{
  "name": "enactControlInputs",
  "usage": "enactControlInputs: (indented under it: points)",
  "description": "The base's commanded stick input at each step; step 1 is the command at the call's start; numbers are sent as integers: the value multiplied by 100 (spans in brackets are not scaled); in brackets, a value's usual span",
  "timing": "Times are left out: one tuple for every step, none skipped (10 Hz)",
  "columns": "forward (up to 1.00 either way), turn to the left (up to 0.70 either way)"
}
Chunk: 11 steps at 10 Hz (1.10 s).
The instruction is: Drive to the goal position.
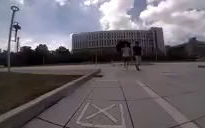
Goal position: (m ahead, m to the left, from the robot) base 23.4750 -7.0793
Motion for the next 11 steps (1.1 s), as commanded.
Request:
enactControlInputs:
  points:
    - [5,0]
    - [6,0]
    - [6,0]
    - [6,0]
    - [5,0]
    - [6,0]
    - [6,0]
    - [6,0]
    - [6,0]
    - [6,0]
    - [6,0]
